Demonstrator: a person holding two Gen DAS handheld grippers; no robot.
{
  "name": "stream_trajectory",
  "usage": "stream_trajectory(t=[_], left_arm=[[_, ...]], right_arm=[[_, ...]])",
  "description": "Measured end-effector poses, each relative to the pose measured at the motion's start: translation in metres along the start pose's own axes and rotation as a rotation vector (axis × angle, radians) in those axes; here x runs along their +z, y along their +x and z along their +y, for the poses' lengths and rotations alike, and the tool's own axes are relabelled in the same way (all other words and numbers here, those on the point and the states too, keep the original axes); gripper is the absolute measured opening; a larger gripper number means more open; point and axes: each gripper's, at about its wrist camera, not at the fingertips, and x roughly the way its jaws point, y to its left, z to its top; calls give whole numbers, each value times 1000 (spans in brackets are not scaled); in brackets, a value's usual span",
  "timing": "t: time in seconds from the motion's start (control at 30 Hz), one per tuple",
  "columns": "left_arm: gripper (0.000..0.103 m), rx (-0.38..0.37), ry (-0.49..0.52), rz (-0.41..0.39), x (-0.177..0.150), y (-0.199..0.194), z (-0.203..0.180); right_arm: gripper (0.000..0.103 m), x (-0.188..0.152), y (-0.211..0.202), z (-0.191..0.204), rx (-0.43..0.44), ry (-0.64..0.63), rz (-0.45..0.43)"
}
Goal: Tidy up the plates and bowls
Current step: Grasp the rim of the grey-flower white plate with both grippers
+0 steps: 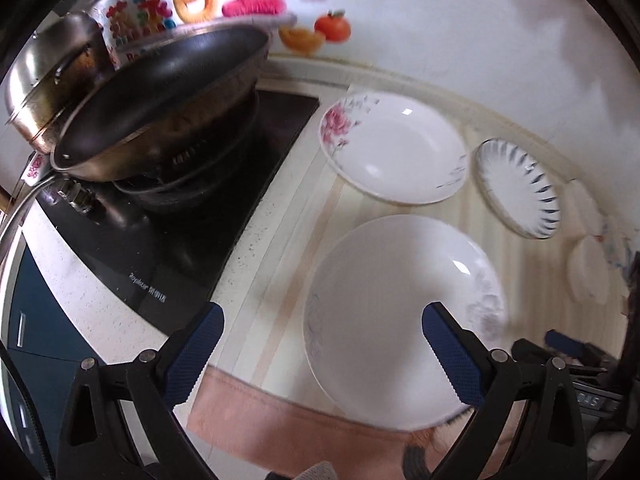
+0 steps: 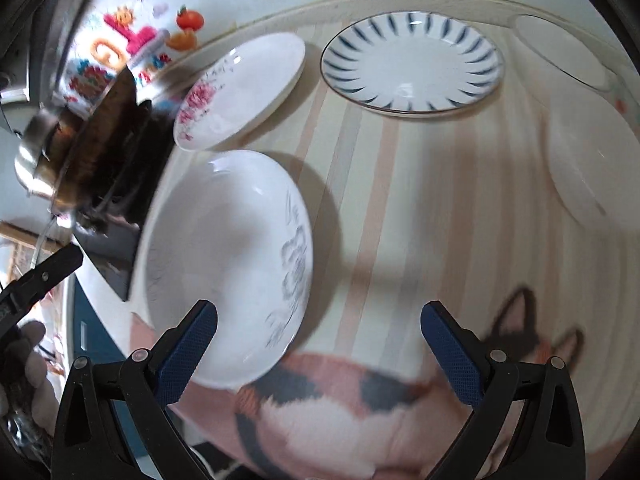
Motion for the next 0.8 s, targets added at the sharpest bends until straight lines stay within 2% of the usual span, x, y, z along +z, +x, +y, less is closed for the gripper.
stream_trajectory(t=[0.13, 0.17, 0.2, 0.23, 0.3, 0.33, 0.37, 0.4, 0.47, 0.6, 0.8], left_arm=[[101, -19, 15, 67, 10, 35, 0], [98, -33, 23, 84, 11, 43, -1], [87, -46, 32, 105, 13, 53, 0], [82, -58, 40, 124, 13, 60, 0], [64, -88, 61, 180, 13, 77, 0], [59, -96, 71, 196, 11, 81, 0], [51, -110, 81, 215, 11, 86, -1], [44, -120, 89, 233, 10, 91, -1], [43, -121, 102, 230, 7, 93, -2], [43, -153, 71, 207, 3, 88, 3], [42, -168, 80, 176, -5, 68, 0]], right_arm=[[101, 13, 21, 4, 24, -2, 50], [100, 16, 26, 4, 29, 1, 57], [94, 19, 31, 4, 39, 6, 65], [90, 21, 36, 5, 55, 11, 79], [69, 23, 42, 6, 88, 25, 101], [68, 24, 45, 8, 96, 29, 105], [58, 24, 44, 10, 96, 26, 89], [44, 26, 46, 12, 117, 24, 92], [32, 25, 52, 19, 136, 30, 118], [33, 22, 54, 27, 104, -10, 99], [32, 16, 47, 17, 97, 25, 96]])
